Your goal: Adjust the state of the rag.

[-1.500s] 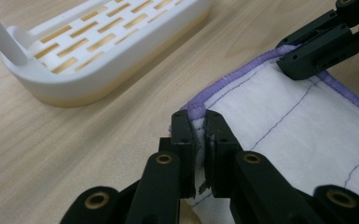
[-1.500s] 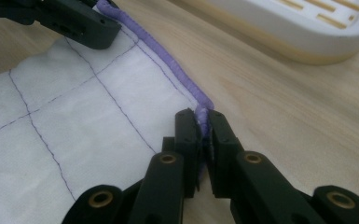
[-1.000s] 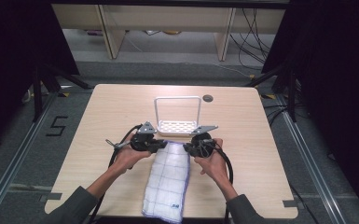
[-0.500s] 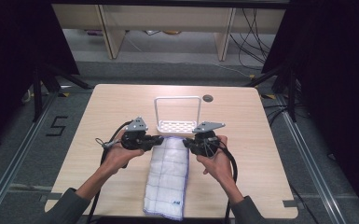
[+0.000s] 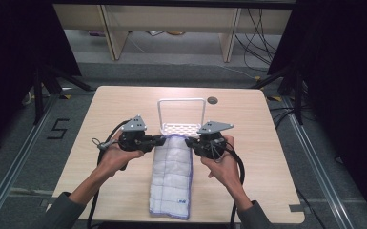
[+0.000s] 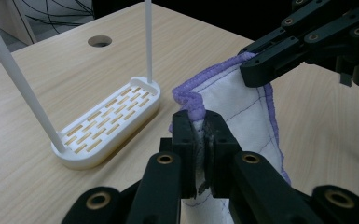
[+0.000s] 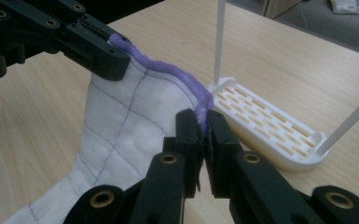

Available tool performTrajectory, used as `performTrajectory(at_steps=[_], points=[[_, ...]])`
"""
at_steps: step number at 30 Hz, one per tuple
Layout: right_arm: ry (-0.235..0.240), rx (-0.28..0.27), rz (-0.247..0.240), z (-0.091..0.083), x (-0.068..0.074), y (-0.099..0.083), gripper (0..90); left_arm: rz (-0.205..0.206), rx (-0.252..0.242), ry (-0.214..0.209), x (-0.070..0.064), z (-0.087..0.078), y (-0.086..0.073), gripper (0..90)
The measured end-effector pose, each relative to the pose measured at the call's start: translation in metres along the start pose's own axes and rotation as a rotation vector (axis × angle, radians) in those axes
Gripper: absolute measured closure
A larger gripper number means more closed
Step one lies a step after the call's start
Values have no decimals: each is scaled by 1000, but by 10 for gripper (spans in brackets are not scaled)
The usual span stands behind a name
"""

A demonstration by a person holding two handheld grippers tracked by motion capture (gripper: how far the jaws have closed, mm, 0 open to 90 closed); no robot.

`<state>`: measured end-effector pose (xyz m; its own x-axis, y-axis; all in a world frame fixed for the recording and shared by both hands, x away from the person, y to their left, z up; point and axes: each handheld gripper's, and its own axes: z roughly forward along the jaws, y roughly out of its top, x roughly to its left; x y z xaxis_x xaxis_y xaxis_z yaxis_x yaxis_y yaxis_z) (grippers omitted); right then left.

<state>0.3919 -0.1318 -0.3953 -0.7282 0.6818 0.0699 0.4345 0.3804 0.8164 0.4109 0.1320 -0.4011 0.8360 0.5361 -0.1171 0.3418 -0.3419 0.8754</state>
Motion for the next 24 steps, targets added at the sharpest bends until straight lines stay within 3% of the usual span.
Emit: performTrajectory(at_steps=[9, 13, 24], points=[[2, -65, -37, -13, 0, 15, 856, 22, -28, 19, -4, -11, 20, 838], [2, -77, -13, -20, -1, 20, 856, 22, -42, 22, -4, -12, 27, 838], [-7, -117, -12, -29, -5, 36, 855, 24, -59, 46, 1, -17, 46, 839]])
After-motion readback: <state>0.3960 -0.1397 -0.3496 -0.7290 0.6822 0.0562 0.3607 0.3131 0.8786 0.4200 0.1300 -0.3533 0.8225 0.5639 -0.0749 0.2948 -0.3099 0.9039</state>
